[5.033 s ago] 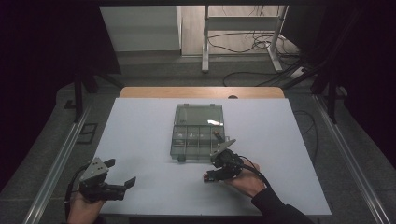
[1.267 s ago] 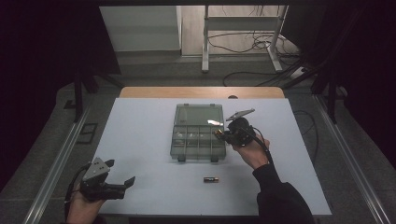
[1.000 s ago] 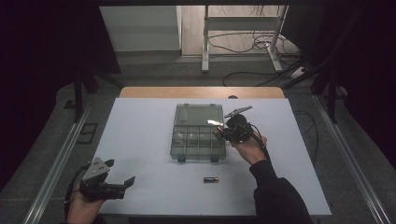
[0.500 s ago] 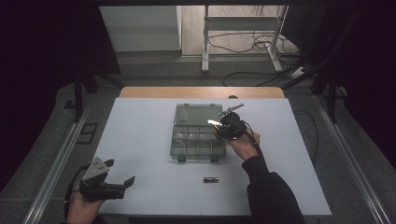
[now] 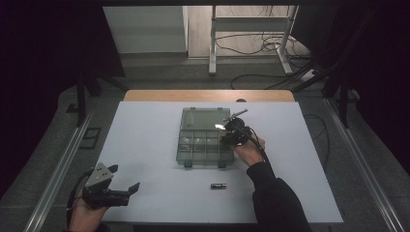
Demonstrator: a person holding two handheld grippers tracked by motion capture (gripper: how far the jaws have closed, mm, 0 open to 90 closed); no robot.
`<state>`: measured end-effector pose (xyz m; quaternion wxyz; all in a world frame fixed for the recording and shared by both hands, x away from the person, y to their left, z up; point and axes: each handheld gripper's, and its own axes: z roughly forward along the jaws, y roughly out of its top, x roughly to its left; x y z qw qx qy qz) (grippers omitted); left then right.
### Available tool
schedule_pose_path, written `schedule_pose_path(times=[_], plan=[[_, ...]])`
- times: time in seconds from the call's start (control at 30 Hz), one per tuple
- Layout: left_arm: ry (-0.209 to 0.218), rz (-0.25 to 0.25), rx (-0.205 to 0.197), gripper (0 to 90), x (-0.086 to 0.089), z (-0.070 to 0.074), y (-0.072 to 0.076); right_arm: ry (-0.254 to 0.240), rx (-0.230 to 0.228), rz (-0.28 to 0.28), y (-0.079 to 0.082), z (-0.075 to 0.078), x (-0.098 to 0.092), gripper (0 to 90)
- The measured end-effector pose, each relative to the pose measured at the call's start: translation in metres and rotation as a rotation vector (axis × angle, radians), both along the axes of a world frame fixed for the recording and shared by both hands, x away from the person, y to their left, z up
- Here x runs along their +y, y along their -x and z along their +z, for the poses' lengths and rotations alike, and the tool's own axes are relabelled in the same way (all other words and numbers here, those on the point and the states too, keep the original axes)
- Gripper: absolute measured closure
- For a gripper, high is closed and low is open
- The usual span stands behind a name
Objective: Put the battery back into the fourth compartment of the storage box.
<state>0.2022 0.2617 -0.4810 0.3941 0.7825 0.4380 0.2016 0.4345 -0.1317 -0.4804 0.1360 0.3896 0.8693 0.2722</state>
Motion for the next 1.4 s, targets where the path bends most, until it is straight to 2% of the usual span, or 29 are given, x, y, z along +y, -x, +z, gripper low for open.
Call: schedule_pose_path(times=[0.13, 0.33, 0.4, 0.47, 0.6, 0.63, 0.8, 0.9, 1.03, 1.4], plan=[[0.002, 0.0, -0.002, 2.7, 0.0, 0.0, 0.0, -0.012, -0.019, 0.001, 0.004, 0.007, -0.003, 64.3], [-0.002, -0.001, -0.004, 2.7, 0.0, 0.0, 0.0, -0.061, -0.017, 0.037, 0.015, 0.015, -0.01, 48.7], [-0.003, 0.0, -0.004, 2.7, 0.0, 0.001, 0.0, -0.069, -0.013, 0.038, 0.02, 0.017, -0.013, 46.4], [-0.004, 0.0, -0.006, 2.7, 0.0, 0.001, 0.0, -0.089, -0.037, 0.049, 0.025, 0.021, -0.015, 41.4], [-0.005, -0.002, -0.004, 2.7, -0.001, 0.0, 0.0, -0.122, -0.042, 0.066, 0.033, 0.026, -0.021, 31.5], [-0.005, -0.002, -0.005, 2.7, -0.001, 0.0, 0.0, -0.123, -0.037, 0.072, 0.035, 0.027, -0.021, 28.6], [-0.004, -0.004, -0.006, 2.7, -0.001, 0.001, 0.001, -0.104, -0.052, 0.101, 0.044, 0.028, -0.024, 27.3], [-0.003, -0.003, -0.007, 2.7, -0.001, 0.001, 0.001, -0.114, -0.057, 0.107, 0.049, 0.029, -0.025, 24.6], [-0.003, -0.004, -0.009, 2.7, -0.001, 0.001, 0.001, -0.108, -0.055, 0.122, 0.056, 0.03, -0.025, 18.3], [-0.001, -0.002, -0.014, 2.6, 0.0, 0.001, 0.001, -0.1, -0.093, 0.149, 0.076, 0.032, -0.024, 3.7]])
